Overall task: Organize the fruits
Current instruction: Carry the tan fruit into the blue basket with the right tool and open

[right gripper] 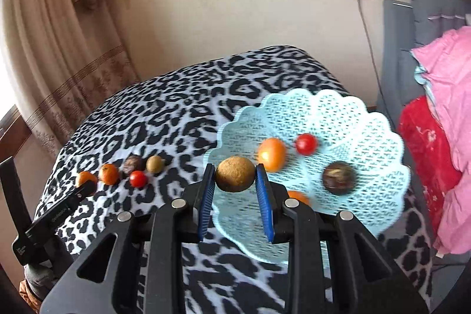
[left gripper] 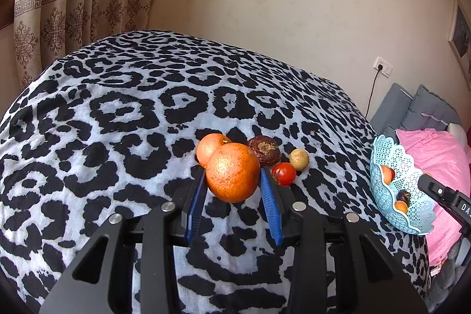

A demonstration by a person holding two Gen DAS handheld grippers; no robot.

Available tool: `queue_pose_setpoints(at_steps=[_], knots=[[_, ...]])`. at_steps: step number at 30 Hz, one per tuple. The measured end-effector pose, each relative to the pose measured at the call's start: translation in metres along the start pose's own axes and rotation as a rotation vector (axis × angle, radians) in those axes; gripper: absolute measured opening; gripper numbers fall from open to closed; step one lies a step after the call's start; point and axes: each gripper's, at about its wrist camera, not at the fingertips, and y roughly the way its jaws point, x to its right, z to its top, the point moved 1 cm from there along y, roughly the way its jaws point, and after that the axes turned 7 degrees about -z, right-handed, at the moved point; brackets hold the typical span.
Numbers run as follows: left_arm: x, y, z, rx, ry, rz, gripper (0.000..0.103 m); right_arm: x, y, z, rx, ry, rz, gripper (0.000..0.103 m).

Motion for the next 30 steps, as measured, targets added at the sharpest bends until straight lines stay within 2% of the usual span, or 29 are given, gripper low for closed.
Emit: queue_pose_setpoints(at_steps=[17, 30], knots=[[-0.001, 0.0, -0.001, 0.0, -0.001, 0.011, 0.037, 0.062, -0.004, -0.021, -0.023, 0.111, -0.104, 0.029], [-0.002, 0.0, -0.001, 0.001, -0.003, 0.019, 0.037, 0.072, -0.007, -0.025, -0.013, 0.154, -0.115, 0.029]])
